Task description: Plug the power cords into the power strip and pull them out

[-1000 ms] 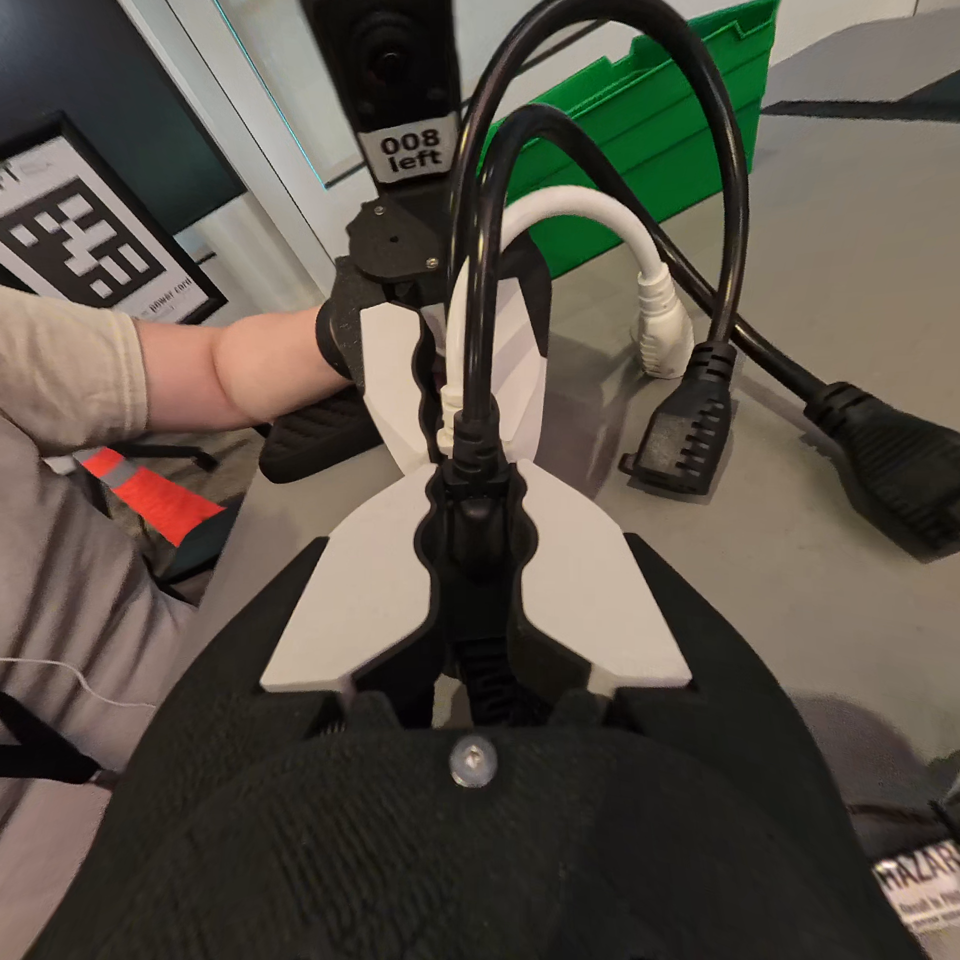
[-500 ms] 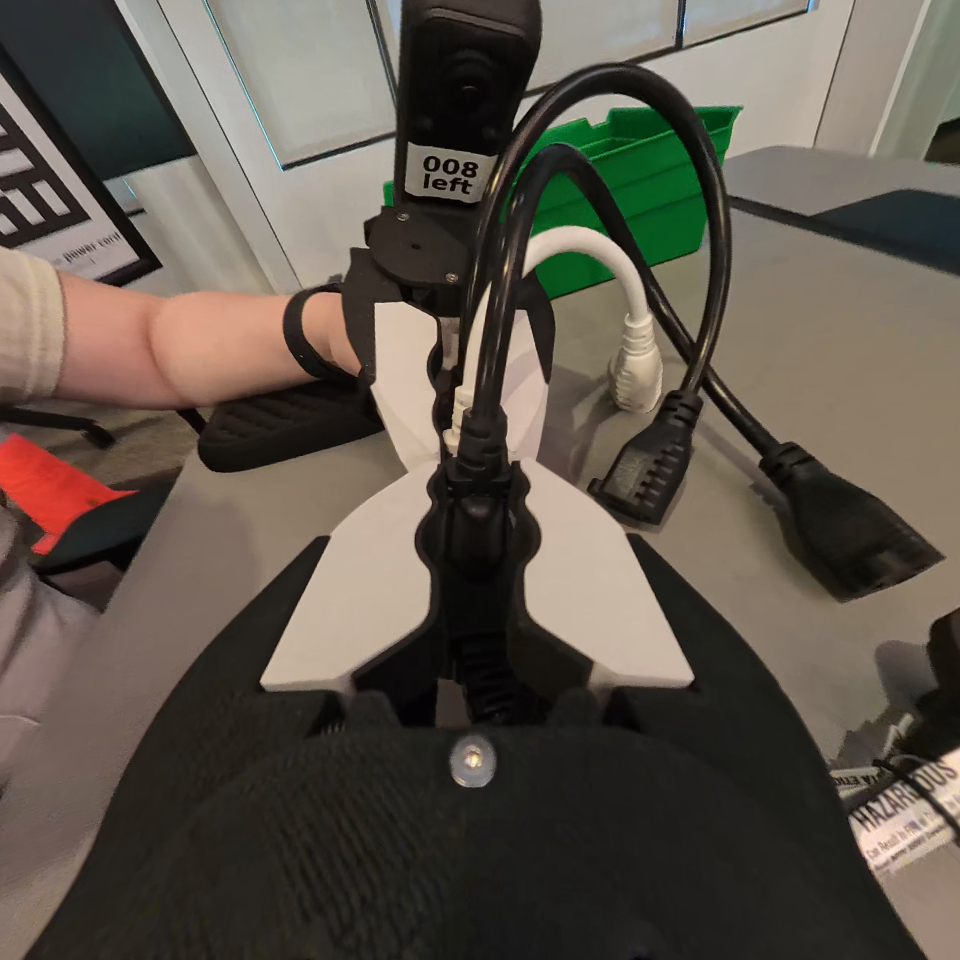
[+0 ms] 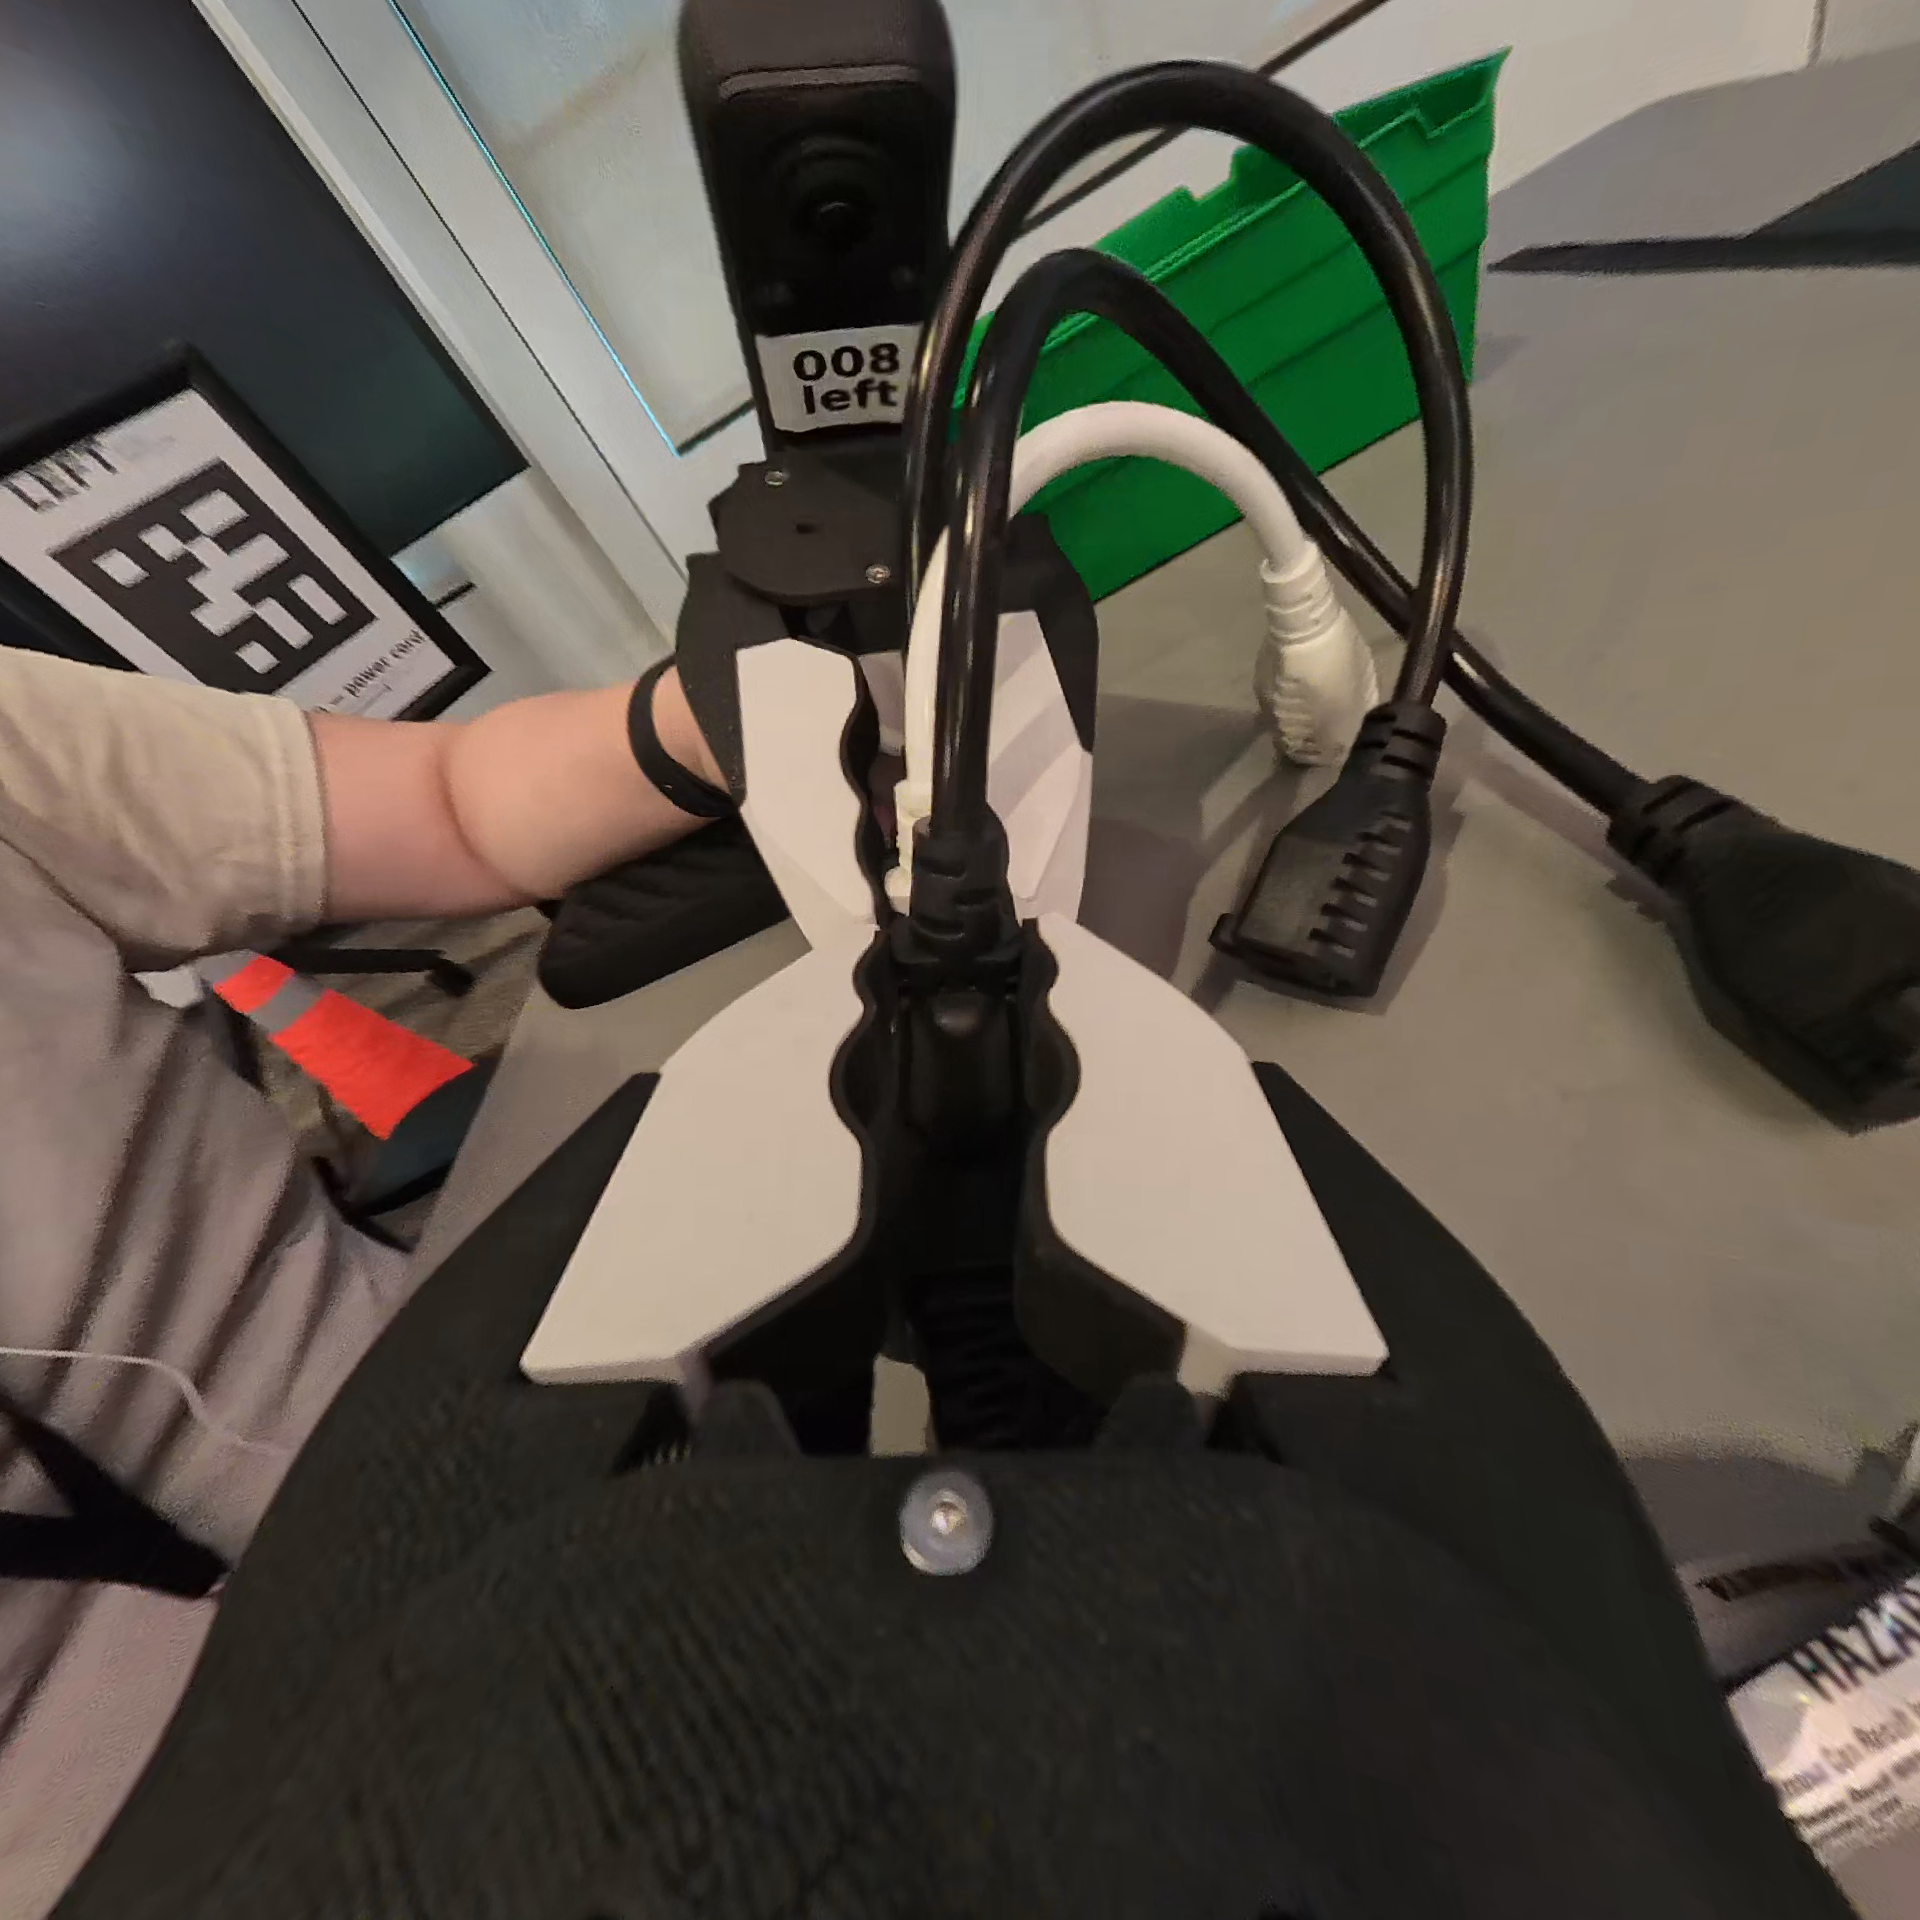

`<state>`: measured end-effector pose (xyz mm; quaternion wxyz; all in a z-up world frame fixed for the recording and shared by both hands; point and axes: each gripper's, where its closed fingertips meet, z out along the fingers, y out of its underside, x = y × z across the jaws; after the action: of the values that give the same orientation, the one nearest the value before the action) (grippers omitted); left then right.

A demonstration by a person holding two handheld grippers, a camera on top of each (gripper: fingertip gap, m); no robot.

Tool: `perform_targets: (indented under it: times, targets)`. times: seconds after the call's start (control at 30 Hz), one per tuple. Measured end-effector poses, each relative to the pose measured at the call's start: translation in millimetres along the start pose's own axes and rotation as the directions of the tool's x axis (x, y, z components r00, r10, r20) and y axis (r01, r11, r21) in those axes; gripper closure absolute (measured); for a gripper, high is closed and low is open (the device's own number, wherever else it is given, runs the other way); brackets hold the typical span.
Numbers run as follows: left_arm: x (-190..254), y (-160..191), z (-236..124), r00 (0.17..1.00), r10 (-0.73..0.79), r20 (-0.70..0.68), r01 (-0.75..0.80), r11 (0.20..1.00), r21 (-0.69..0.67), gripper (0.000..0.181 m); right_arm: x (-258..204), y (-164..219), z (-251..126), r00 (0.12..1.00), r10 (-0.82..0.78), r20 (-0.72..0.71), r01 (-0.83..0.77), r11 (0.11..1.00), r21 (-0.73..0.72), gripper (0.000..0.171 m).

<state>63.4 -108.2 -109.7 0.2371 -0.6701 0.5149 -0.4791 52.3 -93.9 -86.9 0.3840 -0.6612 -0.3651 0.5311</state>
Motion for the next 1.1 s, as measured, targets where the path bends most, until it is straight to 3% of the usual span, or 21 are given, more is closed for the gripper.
perform_targets:
  times: [0.03,0.2,0.43,0.53,0.9,1.1]
  targets:
    - [0,0,-1,1.000,0.002,-0.001,-0.002,1.000,-0.002,0.155,-1,-1,1,0.999,-0.040,-0.016,0.040,0.999,0.003,0.150]
    - [0,-1,-2,1.000,0.004,-0.012,-0.003,1.000,0.012,0.155,-5,-3,2,0.984,-0.168,-0.064,0.168,0.986,0.007,0.150]
    - [-4,1,1,0.997,0.062,0.051,-0.061,0.998,-0.027,0.155,5,0,0,0.985,0.165,0.043,-0.166,0.986,0.016,0.148]
    - [-4,1,1,0.996,0.063,0.056,-0.062,0.998,-0.033,0.155,6,1,0,0.972,0.223,0.069,-0.224,0.975,0.006,0.145]
    - [-2,-3,-2,1.000,-0.003,-0.003,0.003,1.000,0.016,0.155,-4,-5,2,0.986,-0.151,-0.075,0.153,0.988,0.024,0.150]
    - [-7,-2,1,0.998,0.047,0.048,-0.046,0.999,-0.011,0.155,7,-4,0,0.993,0.115,-0.005,-0.114,0.992,0.047,0.149]
